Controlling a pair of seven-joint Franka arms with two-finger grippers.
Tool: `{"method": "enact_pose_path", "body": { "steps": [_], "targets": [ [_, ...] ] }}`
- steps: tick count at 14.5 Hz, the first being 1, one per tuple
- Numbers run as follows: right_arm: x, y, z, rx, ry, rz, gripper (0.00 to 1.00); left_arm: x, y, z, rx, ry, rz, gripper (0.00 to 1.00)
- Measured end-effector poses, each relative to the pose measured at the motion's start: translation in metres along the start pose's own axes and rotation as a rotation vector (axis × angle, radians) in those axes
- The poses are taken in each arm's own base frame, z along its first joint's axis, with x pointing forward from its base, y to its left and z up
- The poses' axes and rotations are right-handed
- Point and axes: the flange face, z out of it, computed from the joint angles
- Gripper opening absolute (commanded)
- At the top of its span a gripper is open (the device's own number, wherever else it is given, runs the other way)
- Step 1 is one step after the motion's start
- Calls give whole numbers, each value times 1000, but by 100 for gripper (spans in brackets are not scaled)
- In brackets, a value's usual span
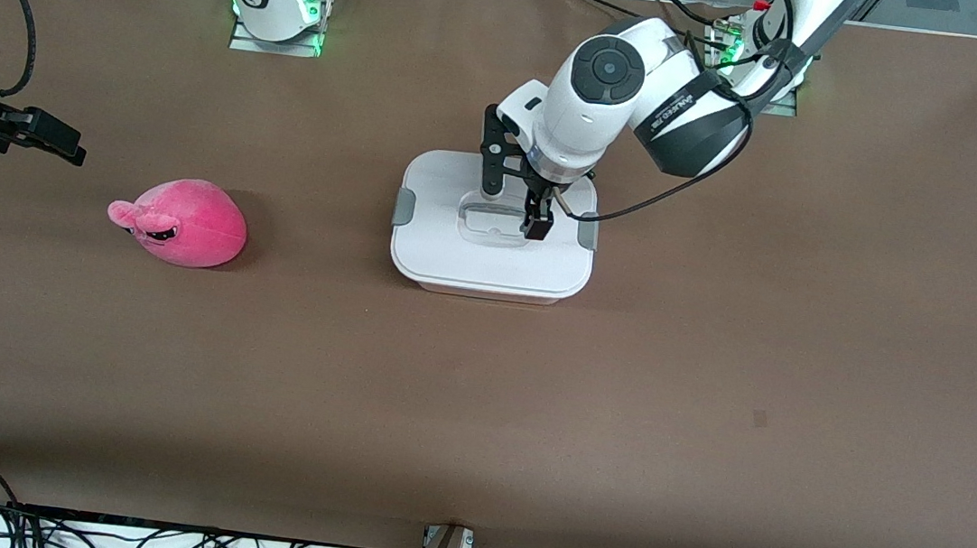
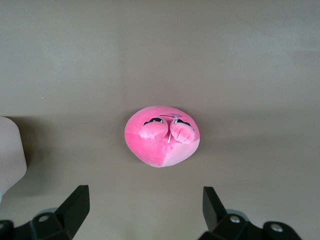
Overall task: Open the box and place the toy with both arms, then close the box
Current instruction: 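Lower the left gripper and grasp the grey lid handle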
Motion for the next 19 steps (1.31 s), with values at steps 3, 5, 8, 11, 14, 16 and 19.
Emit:
{"method": "enact_pose_path", "body": {
  "steps": [3,5,8,11,14,16,19],
  "targets": [
    [0,0,0,0,0,0,100,6,9,20,32,-22,24,86],
    [0,0,0,0,0,0,100,16,18,34,56,-32,17,77],
    [0,0,0,0,0,0,100,32,32,62,105,-60,1,23],
    [0,0,0,0,0,0,100,33,31,65,114,-60,-9,4],
    [0,0,0,0,0,0,100,25,17,53,132,-56,-17,0],
    [0,0,0,0,0,0,100,22,11,48,136,-52,4,0],
    [0,0,0,0,0,0,100,24,16,49,128,-63,16,0]
  ]
}}
